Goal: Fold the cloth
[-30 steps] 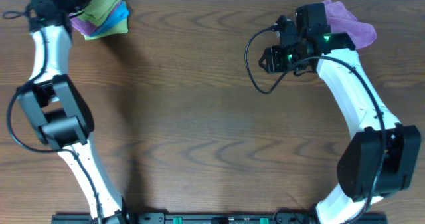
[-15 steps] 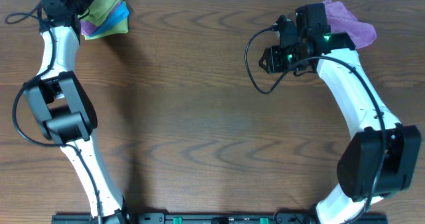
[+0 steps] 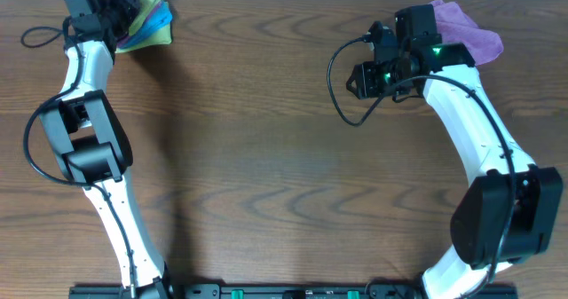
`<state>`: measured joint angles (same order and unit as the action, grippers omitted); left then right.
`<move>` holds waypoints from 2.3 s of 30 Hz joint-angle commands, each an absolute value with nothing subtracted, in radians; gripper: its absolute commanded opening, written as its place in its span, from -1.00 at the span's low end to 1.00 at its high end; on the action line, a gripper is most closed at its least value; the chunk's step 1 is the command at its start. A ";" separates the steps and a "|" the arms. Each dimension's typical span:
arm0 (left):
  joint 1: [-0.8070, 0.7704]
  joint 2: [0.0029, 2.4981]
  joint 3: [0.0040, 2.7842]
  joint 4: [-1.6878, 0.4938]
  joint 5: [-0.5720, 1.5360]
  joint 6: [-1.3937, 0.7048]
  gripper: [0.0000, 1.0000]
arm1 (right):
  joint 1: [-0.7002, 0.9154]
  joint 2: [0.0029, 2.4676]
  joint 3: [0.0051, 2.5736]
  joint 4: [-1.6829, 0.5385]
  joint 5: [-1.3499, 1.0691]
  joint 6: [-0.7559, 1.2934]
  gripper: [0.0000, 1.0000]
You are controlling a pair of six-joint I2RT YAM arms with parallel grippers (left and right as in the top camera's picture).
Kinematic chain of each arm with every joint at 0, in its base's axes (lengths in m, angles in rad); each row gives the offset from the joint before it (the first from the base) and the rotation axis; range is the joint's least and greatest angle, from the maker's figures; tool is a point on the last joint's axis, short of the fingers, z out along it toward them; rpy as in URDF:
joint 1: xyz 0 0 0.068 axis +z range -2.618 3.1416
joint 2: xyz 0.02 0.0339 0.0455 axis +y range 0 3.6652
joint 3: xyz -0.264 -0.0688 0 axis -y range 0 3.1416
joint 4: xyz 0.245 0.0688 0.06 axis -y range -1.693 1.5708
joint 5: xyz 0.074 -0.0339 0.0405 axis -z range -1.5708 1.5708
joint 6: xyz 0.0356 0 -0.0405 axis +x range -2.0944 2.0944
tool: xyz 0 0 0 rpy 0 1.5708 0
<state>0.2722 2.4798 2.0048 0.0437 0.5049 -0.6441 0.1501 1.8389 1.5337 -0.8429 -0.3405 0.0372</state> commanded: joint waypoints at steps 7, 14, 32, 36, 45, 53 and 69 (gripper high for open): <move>0.273 2.498 2.011 -0.017 0.434 -0.605 -0.89 | 0.159 1.835 1.530 -0.849 -0.348 0.036 -0.09; 0.278 2.498 2.011 0.077 0.533 -0.607 -0.89 | 0.159 1.835 1.530 -0.856 -0.348 0.036 -0.09; 0.291 2.234 2.013 -0.093 0.826 -0.467 -0.89 | 0.129 1.750 1.536 -0.904 -0.270 -0.015 -0.21; 0.272 2.044 2.013 -0.471 0.651 -0.166 -0.88 | 0.101 1.625 1.537 -0.965 -0.231 -0.066 -0.11; 0.250 1.769 2.013 -1.003 0.504 0.046 -0.88 | 0.075 1.355 1.528 -1.100 -0.146 -0.122 -0.21; 0.249 1.512 1.923 -1.262 0.429 0.134 -0.88 | 0.070 0.981 1.245 -0.981 -0.126 -0.155 -0.12; 0.248 0.815 1.091 -1.017 0.304 -0.027 0.81 | 0.071 0.546 0.796 -0.752 0.033 0.100 0.98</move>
